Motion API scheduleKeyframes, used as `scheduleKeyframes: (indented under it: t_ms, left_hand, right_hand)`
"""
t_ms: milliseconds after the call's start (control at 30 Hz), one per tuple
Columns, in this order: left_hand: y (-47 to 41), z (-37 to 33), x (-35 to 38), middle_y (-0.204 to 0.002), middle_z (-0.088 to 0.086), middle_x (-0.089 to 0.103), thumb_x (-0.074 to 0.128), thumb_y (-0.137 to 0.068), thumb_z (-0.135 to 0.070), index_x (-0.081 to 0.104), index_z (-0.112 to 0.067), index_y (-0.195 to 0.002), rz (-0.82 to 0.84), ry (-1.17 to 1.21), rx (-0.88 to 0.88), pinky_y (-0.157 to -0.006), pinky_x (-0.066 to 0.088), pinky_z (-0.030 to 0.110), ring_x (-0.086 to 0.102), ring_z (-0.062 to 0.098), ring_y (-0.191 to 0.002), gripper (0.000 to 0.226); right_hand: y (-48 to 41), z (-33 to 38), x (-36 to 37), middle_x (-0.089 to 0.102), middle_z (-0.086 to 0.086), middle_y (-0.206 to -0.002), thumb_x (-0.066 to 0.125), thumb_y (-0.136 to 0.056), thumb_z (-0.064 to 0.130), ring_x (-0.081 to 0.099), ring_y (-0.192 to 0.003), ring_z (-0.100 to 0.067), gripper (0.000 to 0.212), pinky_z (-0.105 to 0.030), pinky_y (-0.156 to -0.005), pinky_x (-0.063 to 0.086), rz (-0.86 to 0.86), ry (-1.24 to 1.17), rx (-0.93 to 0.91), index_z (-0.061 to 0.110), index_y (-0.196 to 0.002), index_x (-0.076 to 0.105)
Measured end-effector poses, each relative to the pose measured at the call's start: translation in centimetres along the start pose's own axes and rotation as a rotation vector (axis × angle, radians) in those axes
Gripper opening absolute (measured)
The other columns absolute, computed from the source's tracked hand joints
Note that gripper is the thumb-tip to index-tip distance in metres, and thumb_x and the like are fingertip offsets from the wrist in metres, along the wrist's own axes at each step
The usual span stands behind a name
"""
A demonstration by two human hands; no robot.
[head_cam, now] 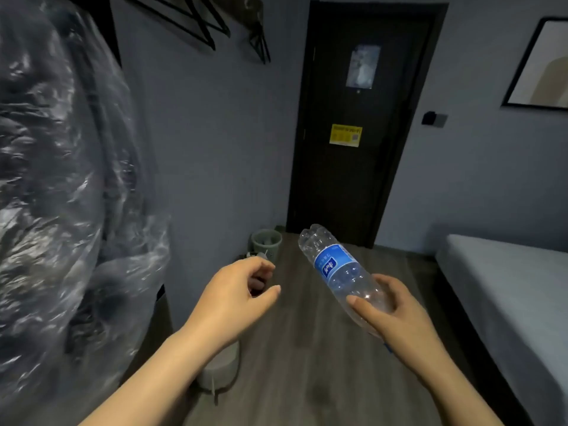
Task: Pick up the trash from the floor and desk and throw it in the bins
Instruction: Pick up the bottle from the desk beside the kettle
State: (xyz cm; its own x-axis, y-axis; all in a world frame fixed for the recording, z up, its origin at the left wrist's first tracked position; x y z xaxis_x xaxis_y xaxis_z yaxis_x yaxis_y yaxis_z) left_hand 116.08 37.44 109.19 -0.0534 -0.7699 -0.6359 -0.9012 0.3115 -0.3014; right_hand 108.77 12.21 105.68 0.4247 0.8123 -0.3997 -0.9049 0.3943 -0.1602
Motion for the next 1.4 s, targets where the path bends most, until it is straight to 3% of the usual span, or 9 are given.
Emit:
scheduleKeyframes:
  t_ms: [200, 300, 367, 500, 700, 767, 867, 1100, 1400]
  left_hand:
    - [-11.2, 2.3, 7.0, -0.102, -0.018, 0.064, 0.069, -0.082, -0.033, 0.064, -0.030, -0.111, 0.081, 0.015, 0.003, -0.083, 0.052, 0.022, 0.062, -0.003, -0.090, 0.030]
    - [-16.6, 3.4, 10.6, -0.102, -0.016, 0.065, 0.070, -0.081, -0.029, 0.064, -0.028, -0.110, 0.081, 0.041, -0.027, -0.083, 0.052, 0.024, 0.063, 0.000, -0.088, 0.029]
    - [-20.1, 4.1, 12.9, -0.102, -0.013, 0.066, 0.071, -0.081, -0.026, 0.065, -0.025, -0.109, 0.092, 0.028, -0.052, -0.082, 0.051, 0.021, 0.064, 0.001, -0.087, 0.028]
    - [-26.7, 5.6, 16.3, -0.099, -0.011, 0.066, 0.072, -0.080, -0.024, 0.065, -0.024, -0.104, 0.089, 0.027, -0.105, -0.072, 0.045, 0.006, 0.064, 0.000, -0.083, 0.025]
    - [-35.7, 9.7, 20.0, -0.096, -0.010, 0.067, 0.073, -0.079, -0.021, 0.066, -0.023, -0.101, 0.091, 0.028, -0.179, -0.077, 0.052, 0.019, 0.065, 0.003, -0.082, 0.024]
    - [-39.1, 11.5, 21.3, -0.095, -0.009, 0.067, 0.074, -0.078, -0.019, 0.066, -0.023, -0.099, 0.086, 0.047, -0.197, -0.075, 0.051, 0.017, 0.066, 0.004, -0.082, 0.023]
    - [-44.7, 14.5, 22.9, -0.093, -0.010, 0.067, 0.075, -0.077, -0.018, 0.067, -0.023, -0.097, 0.076, 0.063, -0.213, -0.071, 0.048, 0.011, 0.066, 0.003, -0.082, 0.022]
    - [-58.6, 19.9, 26.3, -0.095, -0.009, 0.068, 0.073, -0.079, -0.022, 0.063, -0.025, -0.092, 0.125, 0.051, -0.233, -0.083, 0.052, 0.028, 0.066, 0.007, -0.086, 0.016]
    - [-74.3, 23.9, 34.3, -0.093, -0.015, 0.065, 0.073, -0.079, -0.025, 0.065, -0.025, -0.098, 0.181, 0.006, -0.282, -0.082, 0.054, 0.032, 0.063, 0.004, -0.083, 0.020]
  right_hand:
    - [-10.8, -4.5, -1.3, 0.065, 0.020, -0.096, 0.078, -0.069, 0.042, 0.059, -0.081, 0.013, 0.046, -0.007, -0.061, 0.046, -0.033, 0.075, 0.011, 0.035, -0.109, 0.058]
    - [-17.0, -7.0, -2.1, 0.065, 0.015, -0.096, 0.079, -0.068, 0.041, 0.064, -0.078, 0.004, 0.049, -0.030, -0.068, 0.059, -0.016, 0.049, 0.033, 0.033, -0.112, 0.058]
    - [-21.3, -8.5, -2.7, 0.065, 0.014, -0.097, 0.079, -0.069, 0.041, 0.066, -0.074, 0.000, 0.051, -0.034, -0.063, 0.061, 0.003, 0.034, 0.053, 0.032, -0.114, 0.058]
    - [-29.4, -10.6, -2.9, 0.062, 0.014, -0.104, 0.077, -0.067, 0.048, 0.066, -0.077, -0.007, 0.057, -0.021, -0.051, 0.055, 0.066, 0.043, 0.074, 0.032, -0.117, 0.055]
    - [-39.9, -14.1, -0.8, 0.061, 0.016, -0.096, 0.076, -0.070, 0.047, 0.065, -0.074, -0.008, 0.039, -0.017, -0.047, 0.050, 0.140, 0.042, 0.130, 0.045, -0.098, 0.049]
    - [-43.6, -15.5, 0.2, 0.058, 0.017, -0.094, 0.076, -0.072, 0.044, 0.064, -0.073, -0.011, 0.037, -0.018, -0.046, 0.051, 0.150, 0.062, 0.149, 0.044, -0.094, 0.047]
    - [-49.6, -17.3, 1.8, 0.059, 0.014, -0.100, 0.077, -0.073, 0.041, 0.066, -0.073, -0.014, 0.046, -0.022, -0.049, 0.054, 0.147, 0.110, 0.157, 0.036, -0.110, 0.049]
    - [-64.0, -20.2, 5.2, 0.055, 0.012, -0.103, 0.075, -0.072, 0.045, 0.069, -0.072, -0.014, 0.058, -0.029, -0.054, 0.059, 0.167, 0.222, 0.202, 0.032, -0.122, 0.049]
    - [-81.0, -27.8, 6.4, 0.053, 0.014, -0.110, 0.072, -0.072, 0.052, 0.067, -0.070, -0.008, 0.071, -0.021, -0.051, 0.056, 0.218, 0.342, 0.236, 0.030, -0.134, 0.044]
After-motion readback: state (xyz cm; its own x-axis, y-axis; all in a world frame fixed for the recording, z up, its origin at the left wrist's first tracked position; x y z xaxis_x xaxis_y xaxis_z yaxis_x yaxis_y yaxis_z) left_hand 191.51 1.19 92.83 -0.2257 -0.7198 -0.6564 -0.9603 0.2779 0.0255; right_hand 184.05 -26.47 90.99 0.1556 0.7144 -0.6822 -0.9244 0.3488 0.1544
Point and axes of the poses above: each hand's wrist, its own y-axis away from the middle knuckle, its own x-axis out of the palm, z = x × y, the point moved 10 cm from there along -y, towards the middle knuckle
